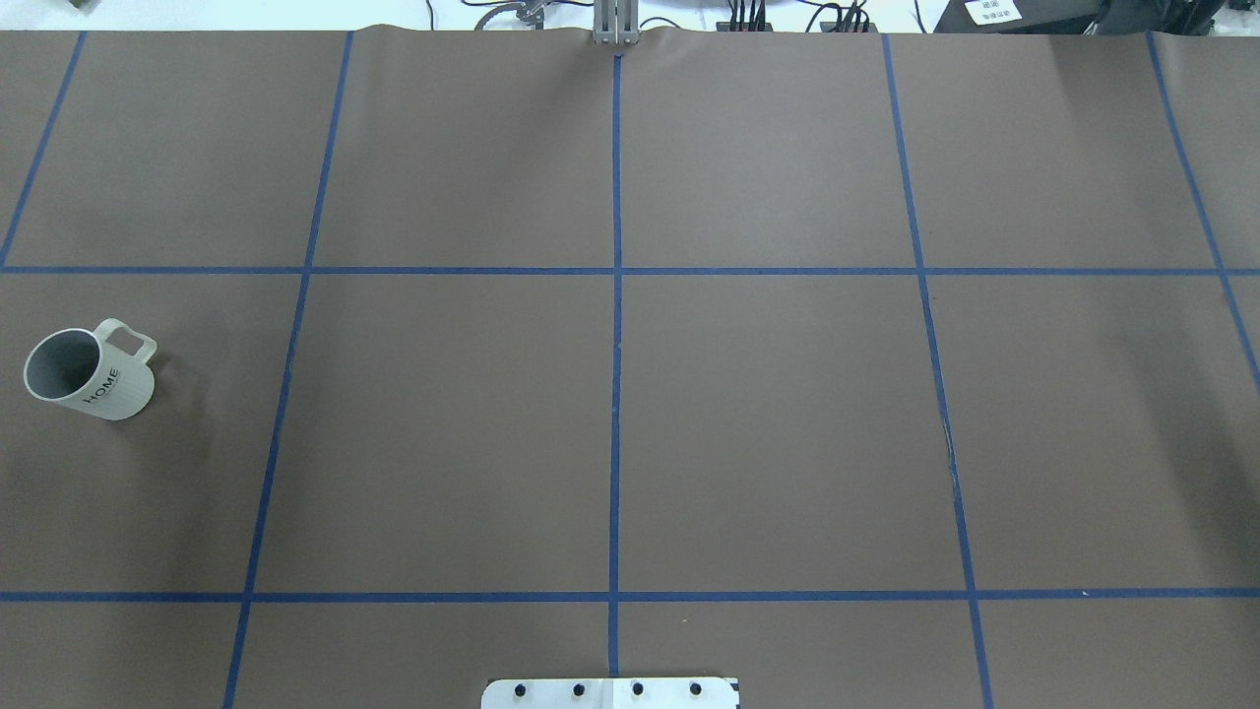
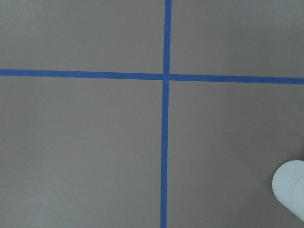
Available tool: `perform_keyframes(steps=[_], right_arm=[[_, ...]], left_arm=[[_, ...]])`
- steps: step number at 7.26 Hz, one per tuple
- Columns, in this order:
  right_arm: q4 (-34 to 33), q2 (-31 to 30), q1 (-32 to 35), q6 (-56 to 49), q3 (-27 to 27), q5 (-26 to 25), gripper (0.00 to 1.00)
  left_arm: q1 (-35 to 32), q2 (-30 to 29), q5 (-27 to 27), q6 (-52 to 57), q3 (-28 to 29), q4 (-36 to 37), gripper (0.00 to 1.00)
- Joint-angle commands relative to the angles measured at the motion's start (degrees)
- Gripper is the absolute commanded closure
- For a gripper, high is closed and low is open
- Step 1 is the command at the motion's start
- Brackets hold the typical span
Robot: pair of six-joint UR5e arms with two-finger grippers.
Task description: Left arm hands cup to right arm to dump lemon
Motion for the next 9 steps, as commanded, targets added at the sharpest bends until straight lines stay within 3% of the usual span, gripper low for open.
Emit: perform_keyframes(steps=[1,6,8,9], right_arm=[[0.3,0.1,0.0,-0.1,0.1,-0.2,0.00],[0.3,0.2,-0.1,-0.4,-0.1,-0.8,0.00],[0.3,0.2,-0.1,-0.2,0.3,-0.2,0.00],[0.3,0.2,-0.2,-0.2,0.3,-0.1,0.00]], left_arm=[[0.1,-0.1,-0.6,0.3,-0.3,0.3,0.00],[0.3,1.2,-1.0,0.4,-0.4,-0.5,0.00],[0.5,1.3,-6.5,0.4,-1.3,-0.5,0.00],[1.1,0.5,-6.4,0.3,-1.2,-1.3,0.00]])
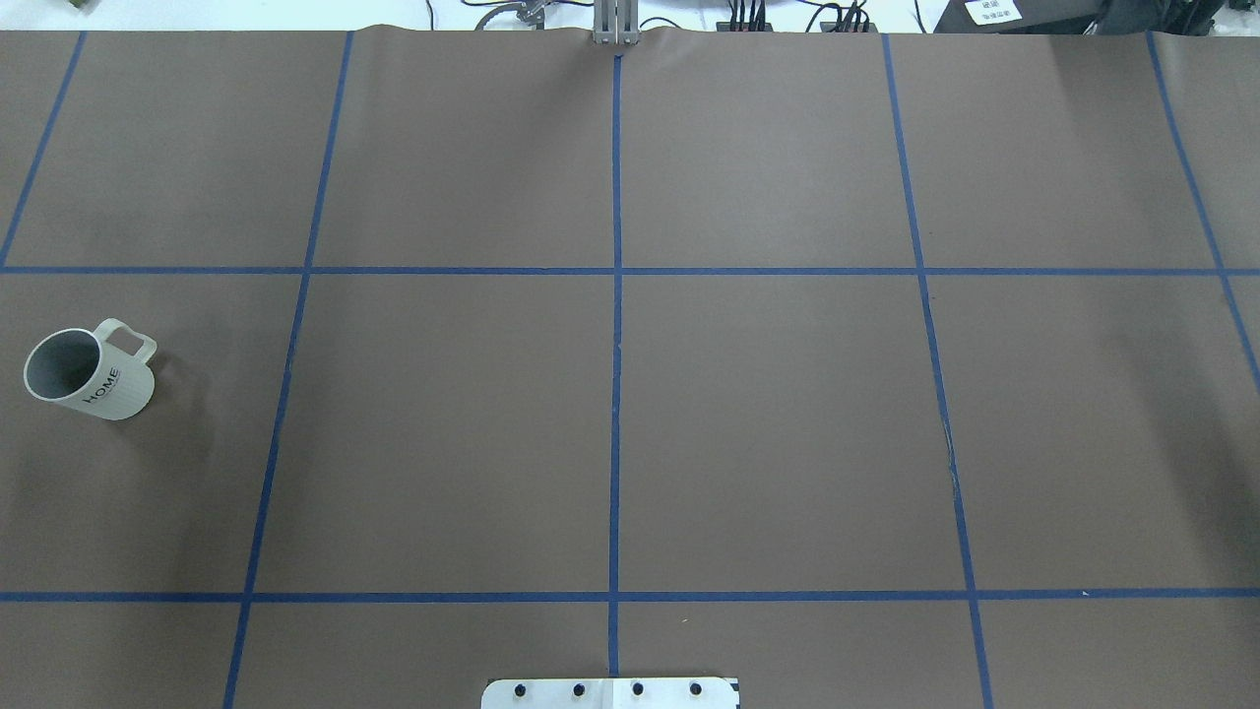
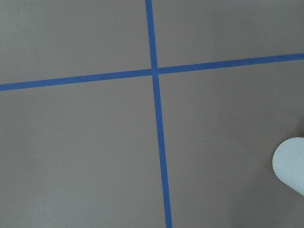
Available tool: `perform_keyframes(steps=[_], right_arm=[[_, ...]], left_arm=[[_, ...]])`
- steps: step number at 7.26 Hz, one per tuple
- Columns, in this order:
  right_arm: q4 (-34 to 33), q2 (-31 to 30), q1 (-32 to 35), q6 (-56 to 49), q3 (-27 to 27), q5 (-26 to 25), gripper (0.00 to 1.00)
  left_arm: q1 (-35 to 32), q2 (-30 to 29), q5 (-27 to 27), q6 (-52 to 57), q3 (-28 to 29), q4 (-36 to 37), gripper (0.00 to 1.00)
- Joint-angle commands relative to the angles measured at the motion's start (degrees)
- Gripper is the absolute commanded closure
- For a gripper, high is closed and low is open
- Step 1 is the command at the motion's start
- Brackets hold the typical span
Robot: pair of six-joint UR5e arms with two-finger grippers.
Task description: Left arm hands cup to right arm to dump lemon
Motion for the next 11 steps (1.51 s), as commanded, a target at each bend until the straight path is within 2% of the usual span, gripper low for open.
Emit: perform_keyframes(steps=[1,3,5,7,8,11], right_arm=[[0.1,0.1,-0.1,0.1,0.1,0.2,0.00],[0.1,0.8,-0.1,-0.2,0.4,0.6,0.00],[2.4,0.3,-0.1,0.1,-0.3,1.0,0.00],[2.5,0.4,-0.3,0.0,-0.9,0.9,0.00],[2.5,0.4,-0.3,0.0,-0.9,1.0,0.00],[2.7,0.4,-0.5,0.0,-0.9,1.0,0.00]], left_arm=[[3.5,-1.3,-1.3,-2.2,0.2,-4.7,0.00],[9.5,-1.0,0.1,-13.6,0.7,-12.8,0.00],[16.7,-1.4,0.5,-17.5,1.6,-15.4,0.00],[20.6,-2.4,0.9,-27.6,1.6,-15.7,0.00],[21.5,-2.7,3.9,-28.0,1.5,-16.5,0.00],[23.3,-2.3,4.1,-28.0,1.6,-16.8,0.00]])
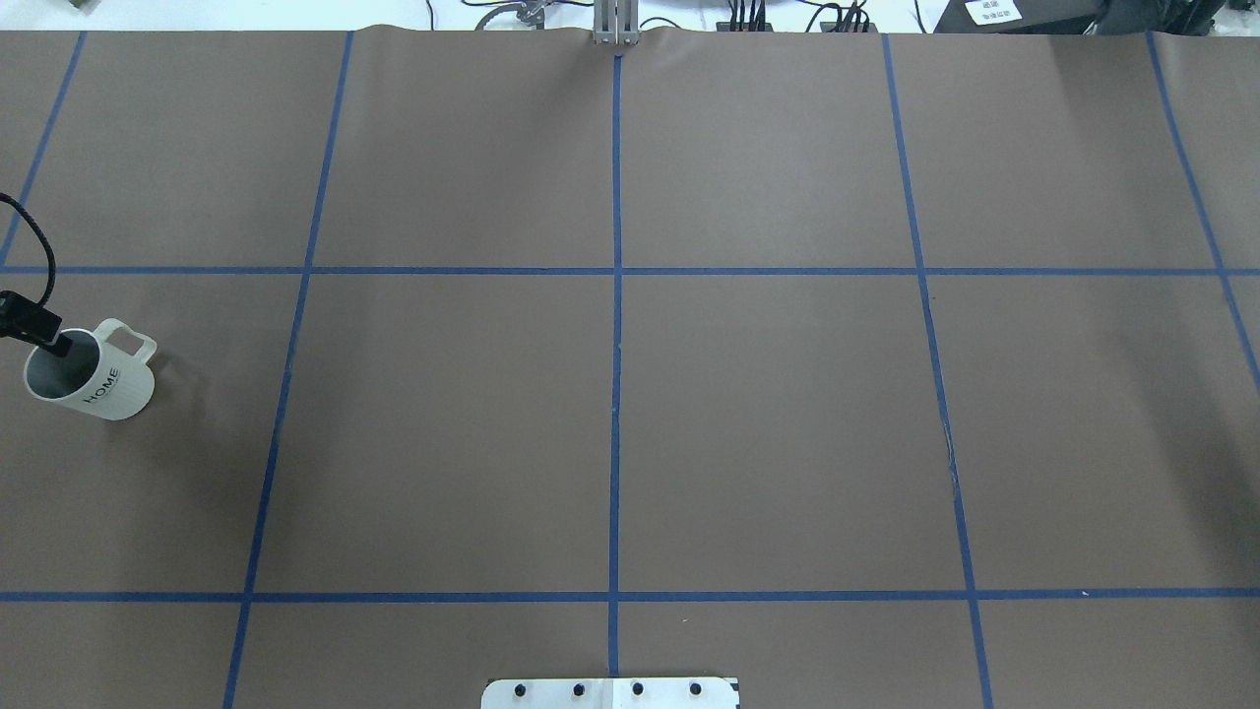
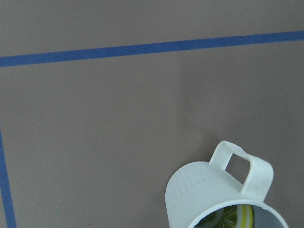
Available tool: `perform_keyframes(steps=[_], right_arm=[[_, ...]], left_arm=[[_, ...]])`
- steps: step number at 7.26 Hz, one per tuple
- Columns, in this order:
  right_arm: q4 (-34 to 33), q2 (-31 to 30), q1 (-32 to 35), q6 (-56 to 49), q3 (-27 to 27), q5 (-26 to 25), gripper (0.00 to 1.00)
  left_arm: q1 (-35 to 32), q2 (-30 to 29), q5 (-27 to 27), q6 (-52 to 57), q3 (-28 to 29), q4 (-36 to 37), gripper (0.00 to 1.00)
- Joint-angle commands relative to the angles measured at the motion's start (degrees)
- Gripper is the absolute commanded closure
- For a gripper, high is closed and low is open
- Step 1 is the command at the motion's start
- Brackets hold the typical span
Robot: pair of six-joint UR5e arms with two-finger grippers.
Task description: Left arm hands cup to right arm to dump lemon
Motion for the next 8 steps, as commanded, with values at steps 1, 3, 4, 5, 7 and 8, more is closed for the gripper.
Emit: perform_keyframes(steps=[1,3,4,5,7,8], right_arm=[[0.1,0.0,-0.2,0.0,-0.1,0.0,0.00],[1.2,0.1,-0.2,0.0,0.0,0.0,0.00],[1.7,0.1,-0.2,0.0,-0.1,0.0,0.00],[1.8,0.3,-0.2,0.0,-0.7,-0.1,0.00],[1.8,0.4,-0.5,0.0,-0.6,0.0,0.00],[1.8,0.4,-0.6,0.0,-0.6,0.0,0.00]], left_arm=[[1.1,0.2,0.2,0.3,0.0,-0.1,0.02],[1.9,-0.2,0.7,0.7,0.1,-3.6,0.03],[4.2,-0.1,3.0,2.8,0.0,-4.8,0.05],[4.9,0.1,5.2,6.7,0.0,-4.9,0.05],[4.9,0.4,5.5,11.1,0.0,-4.9,0.09],[4.9,0.4,5.5,13.9,0.2,-4.9,0.10]])
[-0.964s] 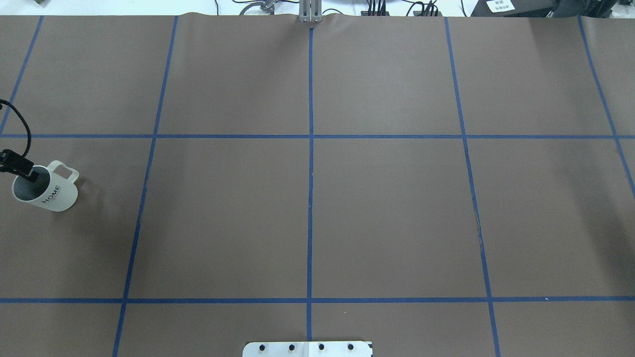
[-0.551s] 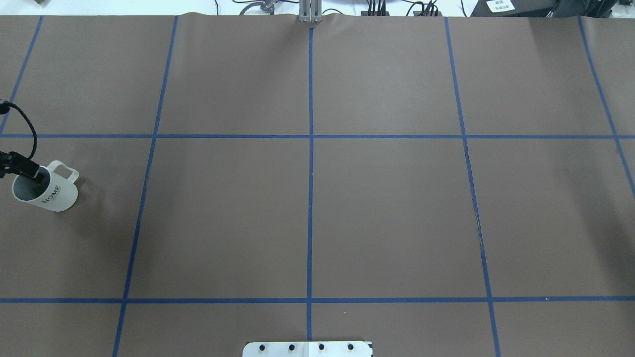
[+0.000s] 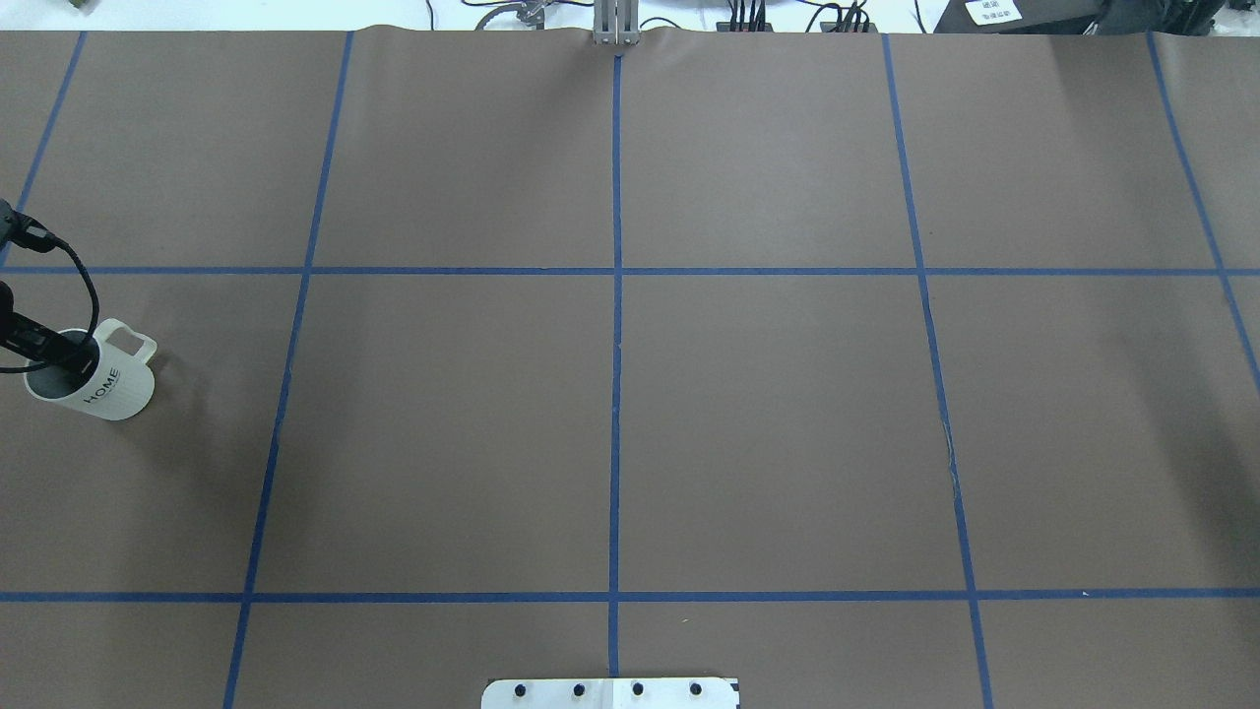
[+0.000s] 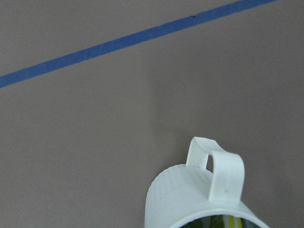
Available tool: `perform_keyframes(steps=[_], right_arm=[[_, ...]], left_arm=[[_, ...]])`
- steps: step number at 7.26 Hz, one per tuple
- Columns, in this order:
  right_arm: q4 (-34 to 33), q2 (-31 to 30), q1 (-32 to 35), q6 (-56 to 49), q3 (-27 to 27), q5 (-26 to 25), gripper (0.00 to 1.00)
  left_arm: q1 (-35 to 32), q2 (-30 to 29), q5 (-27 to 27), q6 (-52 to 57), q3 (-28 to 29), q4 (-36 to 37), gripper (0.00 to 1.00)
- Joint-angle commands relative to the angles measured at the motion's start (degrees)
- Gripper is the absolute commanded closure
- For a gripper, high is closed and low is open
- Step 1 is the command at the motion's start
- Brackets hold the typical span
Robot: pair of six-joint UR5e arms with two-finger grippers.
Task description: Left arm hands cup to right arm to dump lemon
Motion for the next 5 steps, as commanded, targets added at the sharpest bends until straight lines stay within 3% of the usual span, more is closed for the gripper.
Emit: perform_keyframes(steps=[1,5], right_arm=[[0.0,0.0,-0.2,0.0,0.0,0.0,0.00],[0.0,0.0,-0.6,0.0,0.0,0.1,0.00]], left_arm=[[0.2,-0.1,0.1,3.8,0.1,0.0,0.16],[0.1,0.0,-0.5,8.6,-0.5,0.2,0.45]])
